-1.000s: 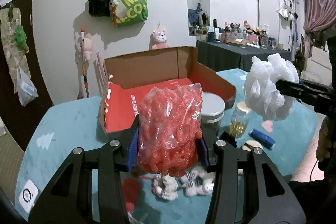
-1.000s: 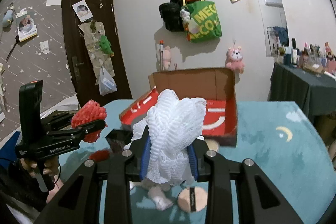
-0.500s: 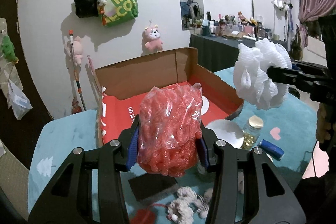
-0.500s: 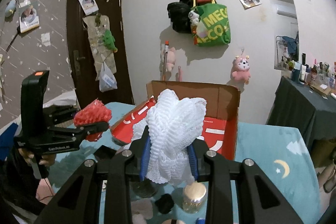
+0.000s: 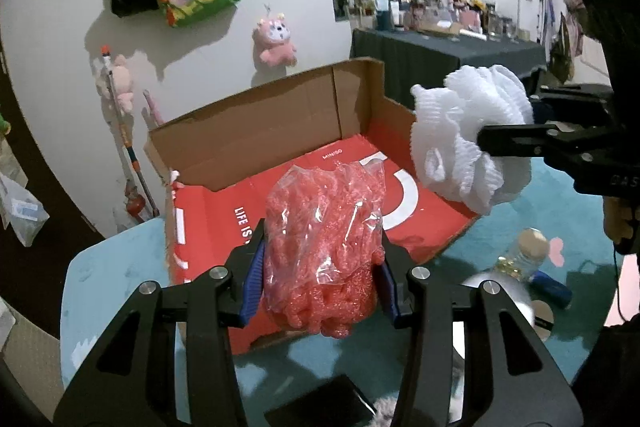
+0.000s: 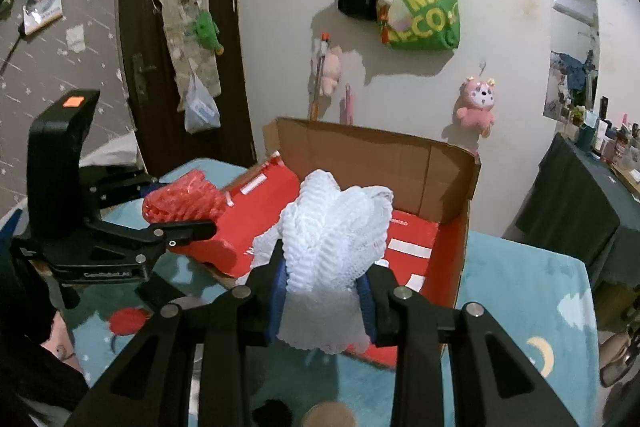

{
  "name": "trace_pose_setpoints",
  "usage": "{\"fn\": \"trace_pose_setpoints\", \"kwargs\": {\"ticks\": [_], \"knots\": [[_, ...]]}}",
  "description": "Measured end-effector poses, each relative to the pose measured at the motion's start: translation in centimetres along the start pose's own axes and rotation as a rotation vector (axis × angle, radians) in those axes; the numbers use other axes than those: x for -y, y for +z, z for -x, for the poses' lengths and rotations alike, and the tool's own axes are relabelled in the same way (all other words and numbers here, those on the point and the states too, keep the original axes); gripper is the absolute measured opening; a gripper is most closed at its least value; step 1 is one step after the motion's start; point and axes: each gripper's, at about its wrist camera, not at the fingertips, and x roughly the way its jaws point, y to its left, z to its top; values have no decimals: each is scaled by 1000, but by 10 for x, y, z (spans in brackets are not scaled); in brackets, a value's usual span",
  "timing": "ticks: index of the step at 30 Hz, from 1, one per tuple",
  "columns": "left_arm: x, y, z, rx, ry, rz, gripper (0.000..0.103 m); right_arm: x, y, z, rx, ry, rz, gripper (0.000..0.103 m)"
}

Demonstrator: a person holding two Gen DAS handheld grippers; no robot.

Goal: Organize soft objects
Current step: 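Carry the red sponge and white puff over the red-lined cardboard box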

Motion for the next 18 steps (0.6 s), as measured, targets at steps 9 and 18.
{"fn": "trace_pose_setpoints", "kwargs": {"ticks": [9,18], "knots": [[-11,23,-63,-108,-12,-43,44,32,22,-71,-160,10,21,34],[-22,36,-134,-225,3,-69,44,54,32,-137,-298,-32,38,34]]}}
